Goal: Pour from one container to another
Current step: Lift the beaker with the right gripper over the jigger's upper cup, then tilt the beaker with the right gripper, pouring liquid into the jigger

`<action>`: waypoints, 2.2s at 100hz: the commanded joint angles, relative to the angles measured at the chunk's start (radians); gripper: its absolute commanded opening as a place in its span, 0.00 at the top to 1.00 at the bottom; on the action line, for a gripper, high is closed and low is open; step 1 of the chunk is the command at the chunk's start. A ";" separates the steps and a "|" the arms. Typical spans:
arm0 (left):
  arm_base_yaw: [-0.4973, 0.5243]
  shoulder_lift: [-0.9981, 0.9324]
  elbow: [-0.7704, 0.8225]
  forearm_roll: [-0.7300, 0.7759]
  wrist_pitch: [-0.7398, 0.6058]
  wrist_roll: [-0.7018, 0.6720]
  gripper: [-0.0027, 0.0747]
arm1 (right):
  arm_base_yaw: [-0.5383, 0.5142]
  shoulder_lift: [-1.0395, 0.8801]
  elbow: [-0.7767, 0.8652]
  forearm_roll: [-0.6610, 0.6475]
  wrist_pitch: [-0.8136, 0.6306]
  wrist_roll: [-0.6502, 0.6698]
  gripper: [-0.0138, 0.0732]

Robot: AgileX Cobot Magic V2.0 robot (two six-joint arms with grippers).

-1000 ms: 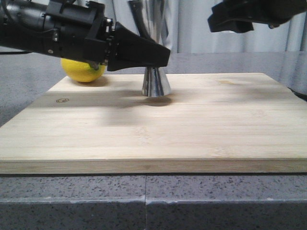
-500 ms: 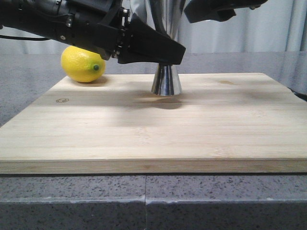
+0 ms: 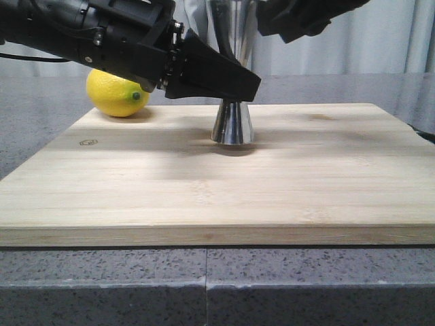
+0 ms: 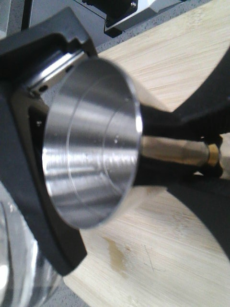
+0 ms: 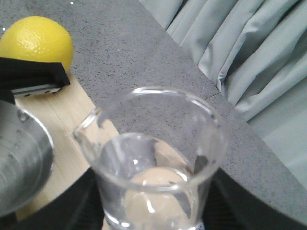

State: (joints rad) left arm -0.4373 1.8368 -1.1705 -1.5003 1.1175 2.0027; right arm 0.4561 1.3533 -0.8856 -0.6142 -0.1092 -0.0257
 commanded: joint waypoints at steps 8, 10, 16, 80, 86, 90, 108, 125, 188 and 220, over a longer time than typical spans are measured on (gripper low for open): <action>-0.011 -0.047 -0.038 -0.075 0.032 -0.012 0.83 | 0.000 -0.040 -0.037 -0.051 -0.100 0.001 0.56; -0.011 -0.047 -0.038 -0.079 0.032 -0.012 0.83 | 0.000 -0.040 -0.037 -0.057 -0.105 0.001 0.56; -0.011 -0.047 -0.038 -0.083 0.030 -0.012 0.83 | 0.000 -0.041 -0.037 -0.070 -0.117 0.001 0.56; -0.011 -0.047 -0.044 -0.106 0.028 -0.012 0.83 | 0.000 -0.047 -0.037 -0.256 -0.158 0.001 0.56; -0.011 -0.047 -0.044 -0.106 0.028 -0.012 0.83 | 0.000 -0.047 -0.037 -0.277 -0.158 0.001 0.56; -0.011 -0.047 -0.044 -0.106 0.028 -0.012 0.83 | 0.000 -0.047 -0.037 -0.287 -0.158 0.001 0.56; -0.011 -0.047 -0.044 -0.106 0.028 -0.012 0.83 | 0.000 -0.047 -0.037 -0.333 -0.158 -0.006 0.56; -0.011 -0.047 -0.044 -0.106 0.028 -0.012 0.83 | 0.000 -0.047 -0.037 -0.355 -0.158 -0.006 0.56; -0.011 -0.047 -0.044 -0.106 0.037 -0.012 0.83 | 0.000 -0.047 -0.071 -0.449 -0.098 -0.006 0.56; -0.011 -0.047 -0.044 -0.106 0.039 -0.012 0.83 | 0.000 -0.047 -0.071 -0.494 -0.098 -0.006 0.56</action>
State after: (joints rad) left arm -0.4373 1.8405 -1.1833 -1.5192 1.0997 2.0004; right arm 0.4544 1.3414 -0.9246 -1.0897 -0.1748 -0.0299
